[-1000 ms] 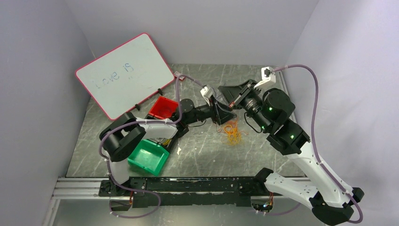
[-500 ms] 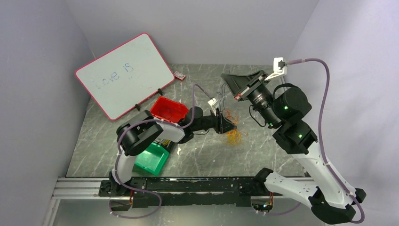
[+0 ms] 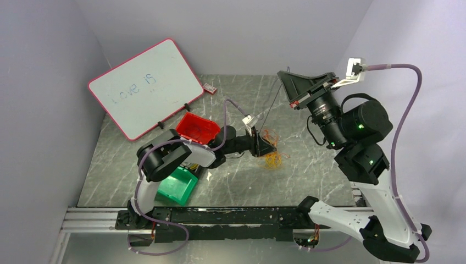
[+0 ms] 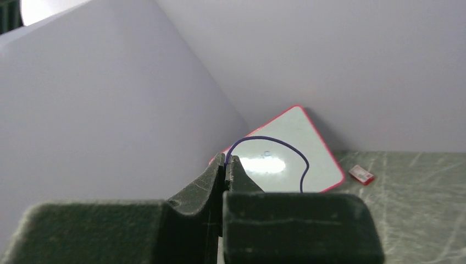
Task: Untangle the cables
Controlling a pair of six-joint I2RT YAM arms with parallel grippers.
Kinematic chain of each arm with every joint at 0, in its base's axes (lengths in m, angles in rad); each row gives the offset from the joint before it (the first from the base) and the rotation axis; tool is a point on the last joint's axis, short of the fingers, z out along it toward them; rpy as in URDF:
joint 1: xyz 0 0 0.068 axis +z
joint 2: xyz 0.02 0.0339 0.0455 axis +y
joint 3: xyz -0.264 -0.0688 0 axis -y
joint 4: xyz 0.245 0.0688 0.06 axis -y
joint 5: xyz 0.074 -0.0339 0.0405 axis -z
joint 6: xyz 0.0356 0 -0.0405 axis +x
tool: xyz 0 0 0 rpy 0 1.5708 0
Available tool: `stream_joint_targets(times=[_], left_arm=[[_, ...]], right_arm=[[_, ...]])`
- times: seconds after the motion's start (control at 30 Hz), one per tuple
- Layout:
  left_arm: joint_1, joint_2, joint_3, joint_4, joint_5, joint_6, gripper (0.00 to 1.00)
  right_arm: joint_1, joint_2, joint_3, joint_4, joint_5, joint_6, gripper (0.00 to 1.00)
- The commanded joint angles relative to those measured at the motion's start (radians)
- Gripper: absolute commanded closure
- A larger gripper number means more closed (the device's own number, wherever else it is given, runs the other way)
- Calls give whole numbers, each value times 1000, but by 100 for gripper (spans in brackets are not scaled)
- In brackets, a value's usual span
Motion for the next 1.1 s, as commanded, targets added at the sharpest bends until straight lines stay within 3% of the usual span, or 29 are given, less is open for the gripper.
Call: stream_joint_targets(times=[0.0, 0.3, 0.5, 1.07], left_arm=[[-4, -4, -42, -14, 10, 14, 59], [-4, -85, -126, -28, -5, 54, 37], [-5, -132, -150, -114, -38, 110, 39], [-4, -114, -169, -170, -80, 130, 39]], right_arm=[[-5, -28, 87, 87, 75, -87, 100], [-5, -38, 136, 24, 172, -184, 100], [-5, -68, 127, 16, 240, -224, 100], [-3, -63, 406, 78, 353, -490, 100]])
